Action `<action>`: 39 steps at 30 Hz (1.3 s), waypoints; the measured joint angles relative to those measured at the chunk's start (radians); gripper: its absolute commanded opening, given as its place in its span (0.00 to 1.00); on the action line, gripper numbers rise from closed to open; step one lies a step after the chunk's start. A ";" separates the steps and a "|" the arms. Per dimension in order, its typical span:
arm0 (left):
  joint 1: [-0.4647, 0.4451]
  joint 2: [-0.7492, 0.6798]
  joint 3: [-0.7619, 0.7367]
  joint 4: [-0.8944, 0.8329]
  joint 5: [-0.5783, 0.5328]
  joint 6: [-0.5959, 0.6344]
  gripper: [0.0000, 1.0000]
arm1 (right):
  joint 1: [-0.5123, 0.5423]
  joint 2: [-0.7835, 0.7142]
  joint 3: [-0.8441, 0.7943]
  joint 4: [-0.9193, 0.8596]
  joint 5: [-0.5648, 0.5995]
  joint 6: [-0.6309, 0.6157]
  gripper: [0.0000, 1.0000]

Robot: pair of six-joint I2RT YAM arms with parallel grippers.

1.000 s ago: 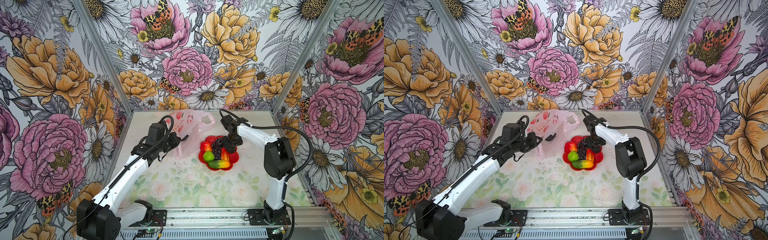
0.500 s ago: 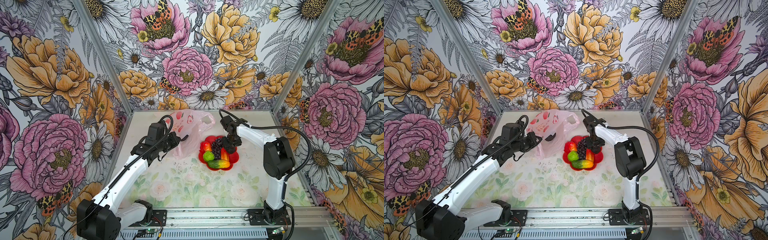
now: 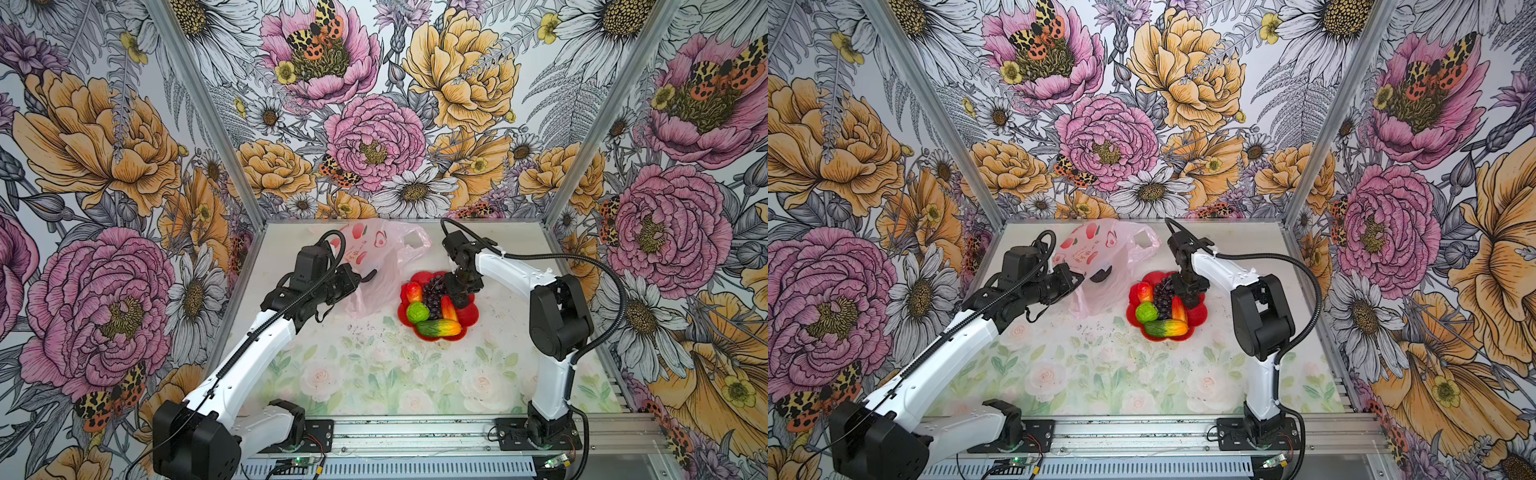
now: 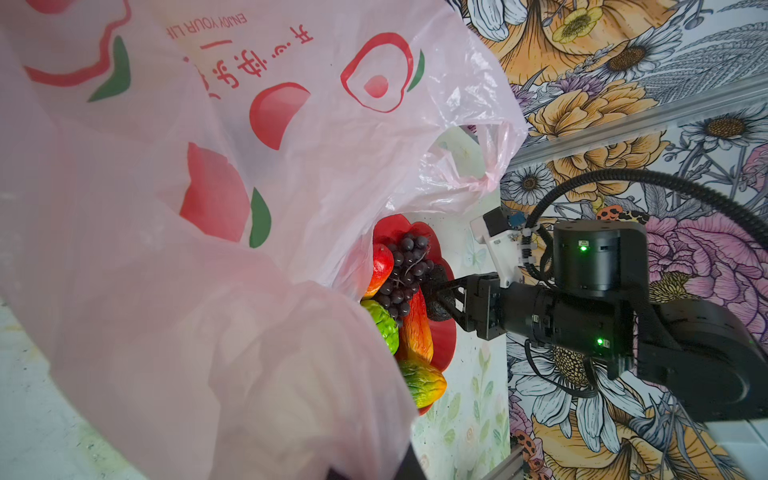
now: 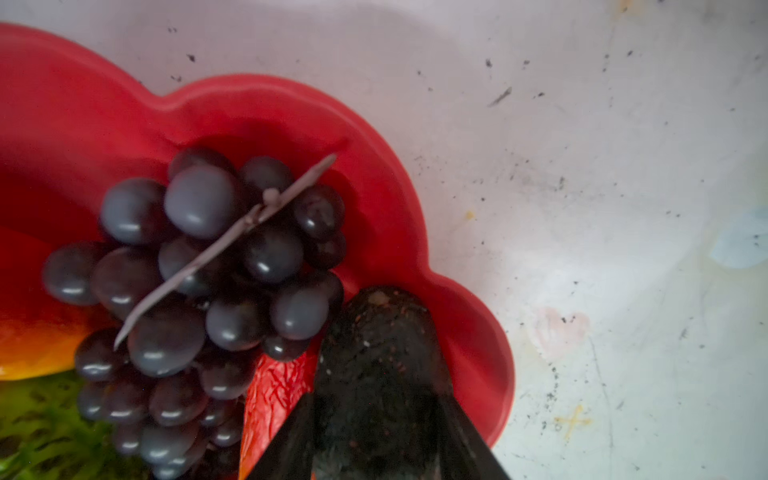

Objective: Place the fruits into the plastic bag
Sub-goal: 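Grasp the second dark avocado with the right gripper and lift it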

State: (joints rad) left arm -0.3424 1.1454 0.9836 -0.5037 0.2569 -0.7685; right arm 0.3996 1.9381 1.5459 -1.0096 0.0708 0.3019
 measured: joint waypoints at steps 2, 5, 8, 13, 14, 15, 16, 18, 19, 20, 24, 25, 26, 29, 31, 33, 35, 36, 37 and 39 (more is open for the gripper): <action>0.000 -0.005 0.000 0.000 0.000 -0.003 0.00 | 0.000 -0.029 0.000 0.000 -0.001 0.008 0.34; 0.000 -0.005 0.000 0.003 0.003 -0.004 0.00 | -0.002 -0.081 -0.001 0.000 -0.018 0.031 0.34; 0.001 -0.006 0.000 0.008 0.003 -0.004 0.00 | -0.002 -0.140 -0.001 0.001 -0.050 0.061 0.35; 0.001 -0.011 -0.004 0.008 0.004 -0.008 0.00 | -0.005 -0.173 -0.001 0.001 -0.084 0.072 0.56; 0.001 -0.012 -0.005 0.008 0.005 -0.008 0.00 | -0.007 -0.171 -0.005 0.002 -0.087 0.069 0.58; 0.001 -0.012 -0.006 0.008 0.007 -0.008 0.00 | -0.010 -0.168 -0.008 0.000 -0.090 0.067 0.59; 0.001 -0.012 -0.007 0.009 0.007 -0.008 0.00 | -0.013 -0.162 -0.012 0.000 -0.092 0.064 0.60; 0.001 -0.012 -0.008 0.008 0.008 -0.008 0.00 | -0.015 -0.141 -0.016 0.001 -0.094 0.059 0.61; 0.001 -0.012 -0.008 0.008 0.008 -0.008 0.00 | -0.015 -0.126 -0.018 0.001 -0.094 0.055 0.61; 0.001 -0.012 -0.008 0.008 0.010 -0.008 0.00 | -0.015 -0.112 -0.021 0.001 -0.093 0.051 0.61; 0.001 -0.012 -0.008 0.008 0.016 -0.008 0.00 | -0.015 -0.058 -0.034 0.000 -0.084 0.036 0.62; 0.001 -0.013 -0.010 0.008 0.018 -0.008 0.00 | -0.015 -0.047 -0.035 0.001 -0.082 0.030 0.61; 0.001 -0.013 -0.012 0.008 0.018 -0.007 0.00 | -0.015 -0.040 -0.036 0.001 -0.079 0.027 0.61; 0.001 -0.014 -0.017 0.006 0.020 -0.007 0.00 | -0.015 -0.023 -0.036 0.002 -0.074 0.019 0.62; 0.003 -0.014 -0.018 0.006 0.022 -0.008 0.00 | -0.015 -0.012 -0.036 0.006 -0.075 0.018 0.62; 0.005 -0.014 -0.018 0.006 0.022 -0.008 0.00 | -0.015 -0.001 -0.036 0.009 -0.075 0.018 0.61; 0.006 -0.014 -0.018 0.006 0.022 -0.008 0.00 | -0.015 0.009 -0.036 0.013 -0.074 0.018 0.57; 0.006 -0.014 -0.017 0.006 0.022 -0.008 0.00 | -0.015 0.014 -0.036 0.016 -0.075 0.017 0.55; 0.006 -0.014 -0.017 0.006 0.022 -0.008 0.00 | -0.016 0.017 -0.036 0.017 -0.075 0.016 0.52; 0.006 -0.014 -0.017 0.006 0.022 -0.008 0.00 | -0.020 0.018 -0.036 0.020 -0.076 0.015 0.47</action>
State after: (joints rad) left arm -0.3359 1.1313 0.9665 -0.4973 0.2790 -0.7761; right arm 0.3798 1.9564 1.5097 -0.9897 -0.0048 0.3168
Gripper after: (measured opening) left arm 0.050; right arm 0.505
